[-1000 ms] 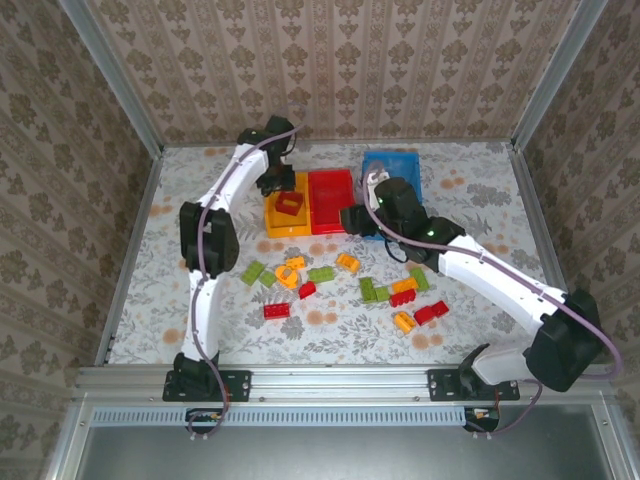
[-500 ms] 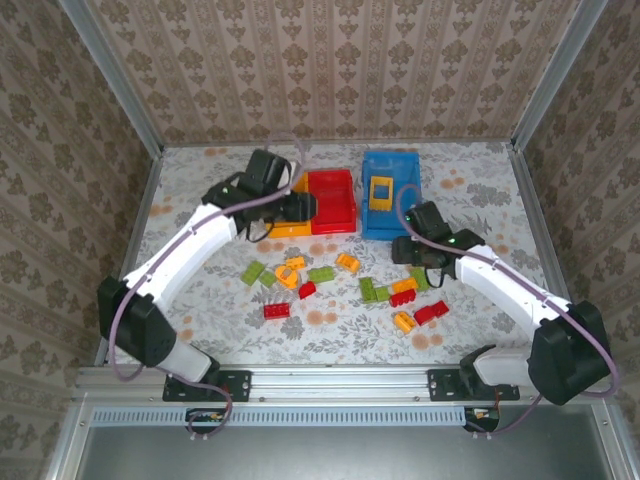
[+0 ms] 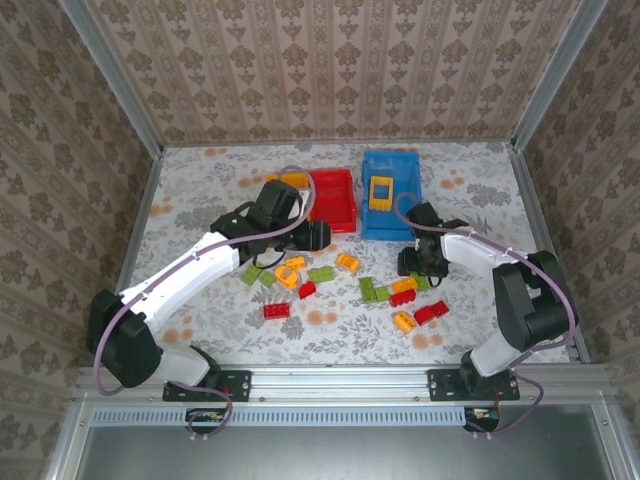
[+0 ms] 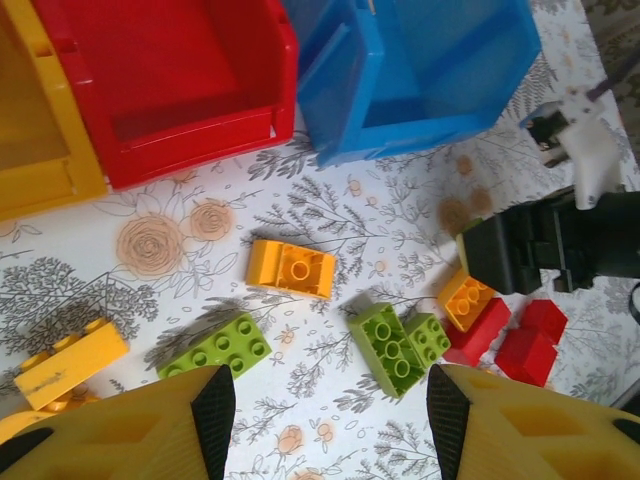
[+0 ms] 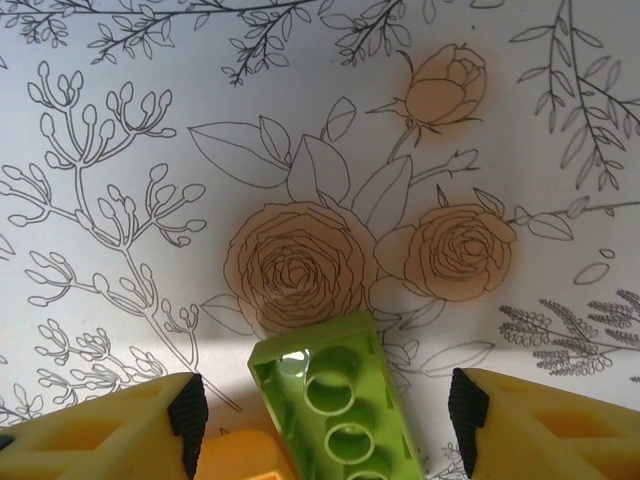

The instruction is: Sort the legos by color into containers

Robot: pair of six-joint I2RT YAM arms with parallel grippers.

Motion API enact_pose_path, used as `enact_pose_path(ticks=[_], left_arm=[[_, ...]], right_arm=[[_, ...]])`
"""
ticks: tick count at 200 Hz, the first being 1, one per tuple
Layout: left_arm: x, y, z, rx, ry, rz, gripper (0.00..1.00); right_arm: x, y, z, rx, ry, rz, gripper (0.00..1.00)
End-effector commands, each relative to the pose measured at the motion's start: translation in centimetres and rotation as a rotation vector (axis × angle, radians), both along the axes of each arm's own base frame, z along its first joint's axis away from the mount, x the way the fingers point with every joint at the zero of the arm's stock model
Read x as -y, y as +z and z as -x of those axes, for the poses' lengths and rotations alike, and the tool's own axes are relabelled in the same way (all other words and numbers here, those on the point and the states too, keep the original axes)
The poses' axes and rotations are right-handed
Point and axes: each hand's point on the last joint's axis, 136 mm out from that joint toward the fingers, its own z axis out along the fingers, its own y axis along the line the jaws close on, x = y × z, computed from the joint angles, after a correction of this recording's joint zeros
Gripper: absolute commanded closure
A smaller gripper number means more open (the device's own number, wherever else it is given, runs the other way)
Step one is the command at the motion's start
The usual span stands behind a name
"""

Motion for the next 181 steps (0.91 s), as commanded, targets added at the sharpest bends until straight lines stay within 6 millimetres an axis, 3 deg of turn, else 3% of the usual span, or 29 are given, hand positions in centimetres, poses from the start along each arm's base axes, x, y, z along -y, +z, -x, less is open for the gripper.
enact_pose_path(ticks=[1, 42, 86, 138, 165, 181], left_arm=[[0.4, 1.5, 0.2, 0.025, 0.000, 0.051, 0.44], [0.7, 1.7, 0.2, 0.027, -0.001, 0.061, 0.44], [1.3, 2.0, 0.2, 0.033, -0.026, 0.069, 0.44], [3.6, 2.7, 0.9, 0.030, -0.106, 0.127, 0.44], [5.2, 3.0, 1.5, 0.019, -0.160, 0.171, 0.44], [5.8, 3.4, 1.8, 0.022, -0.177, 0.187, 0.44]], right_arm=[[0.1, -0.1, 0.2, -0.046, -0.007, 0.000, 0.35], [0.5, -0.7, 0.1, -0.064, -0.046, 0.006, 0.44], [1.5, -1.7, 1.0, -0.129, -0.087, 0.042, 0.46], [3.3, -1.8, 1.7, -0.132, -0.188, 0.013, 0.57], [3.8, -2.1, 1.8, -0.126, -0.244, -0.017, 0.70], [4.0, -1.2, 1.3, -0.073, -0.267, -0.032, 0.77]])
